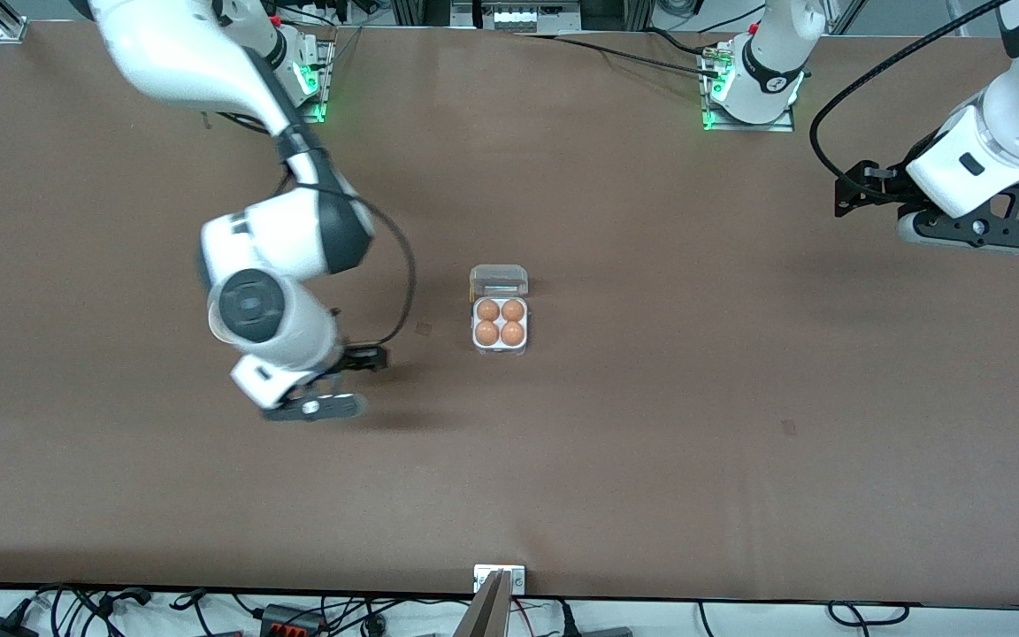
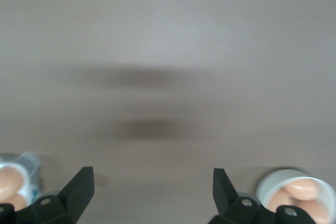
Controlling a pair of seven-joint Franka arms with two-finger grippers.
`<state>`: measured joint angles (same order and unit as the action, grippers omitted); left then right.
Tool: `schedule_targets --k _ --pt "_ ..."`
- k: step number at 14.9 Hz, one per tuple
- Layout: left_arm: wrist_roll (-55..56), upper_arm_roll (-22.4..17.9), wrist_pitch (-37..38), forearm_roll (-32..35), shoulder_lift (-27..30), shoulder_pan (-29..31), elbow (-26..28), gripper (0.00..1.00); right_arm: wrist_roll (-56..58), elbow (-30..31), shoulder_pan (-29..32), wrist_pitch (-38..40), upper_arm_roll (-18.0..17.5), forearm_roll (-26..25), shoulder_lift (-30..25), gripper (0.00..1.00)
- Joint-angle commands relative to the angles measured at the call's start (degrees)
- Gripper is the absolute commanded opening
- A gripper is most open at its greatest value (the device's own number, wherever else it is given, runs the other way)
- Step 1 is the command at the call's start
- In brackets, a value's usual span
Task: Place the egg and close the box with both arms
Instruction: 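Withdraw the right gripper while the left gripper moves toward the carton, then lower the left gripper onto the open carton lid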
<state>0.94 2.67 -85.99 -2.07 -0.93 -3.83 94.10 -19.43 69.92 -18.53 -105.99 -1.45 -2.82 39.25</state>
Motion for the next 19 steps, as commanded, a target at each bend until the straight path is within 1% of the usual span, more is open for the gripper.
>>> schedule_targets --k 1,2,3,5,7,8,10,12,14,16,17,19 --pt "-1.04 0.14 2.76 1.1 -1.36 -0.65 -2.69 0.1 4.63 0.75 5.25 2.8 -1.09 0.1 -3.03 1.0" --pt "-1.21 0.14 2.94 1.02 -1.36 -0.65 -2.6 0.02 6.66 0.75 6.83 4.29 -1.01 0.7 -3.47 1.0" --pt "-1.47 0.14 4.16 1.01 -1.36 -0.65 -2.69 0.01 7.03 0.75 8.67 5.35 -1.01 2.02 -4.96 1.0" --pt "-1.47 0.32 5.22 0.49 -1.36 -1.18 -2.25 0.01 7.82 0.75 11.75 7.37 -0.92 2.47 -6.28 1.0" --pt "-0.68 1.02 5.31 0.4 -1.62 -4.77 -1.46 0.01 10.45 0.66 14.13 8.78 -0.57 2.38 -7.77 1.0" --pt "0.1 1.02 5.31 -0.21 -2.23 -7.83 -1.02 0.01 12.03 0.92 15.79 9.22 -0.57 2.38 -8.57 1.0" --pt "4.13 1.02 4.7 -3.27 -3.72 -12.06 -0.76 0.01 16.68 3.54 18.0 10.28 -0.57 2.21 -11.72 1.0" --pt "10.97 1.02 1.11 -6.1 -5.31 -16.63 -0.67 0.01 17.32 8.11 20.02 9.58 -0.57 2.12 -16.55 1.0" --pt "16.87 1.02 -3.02 -6.37 -7.5 -22.59 -0.67 0.01 17.4 11.72 21.95 9.31 -0.57 2.29 -21.12 1.0" --pt "20.84 1.11 -7.68 -6.63 -10.83 -27.18 -0.84 0.01 18.72 14.71 23.98 8.26 -0.57 2.47 -25.34 1.0" --pt "22.33 1.02 -10.48 -7.76 -12.76 -29.63 -0.84 0.01 18.72 16.12 24.94 6.87 -0.57 2.38 -27.28 1.0" --pt "27.5 1.02 -16.37 -7.78 -16.63 -33.94 -0.76 0.01 19.68 19.98 26.18 2.13 -0.74 2.47 -30.01 1.0"
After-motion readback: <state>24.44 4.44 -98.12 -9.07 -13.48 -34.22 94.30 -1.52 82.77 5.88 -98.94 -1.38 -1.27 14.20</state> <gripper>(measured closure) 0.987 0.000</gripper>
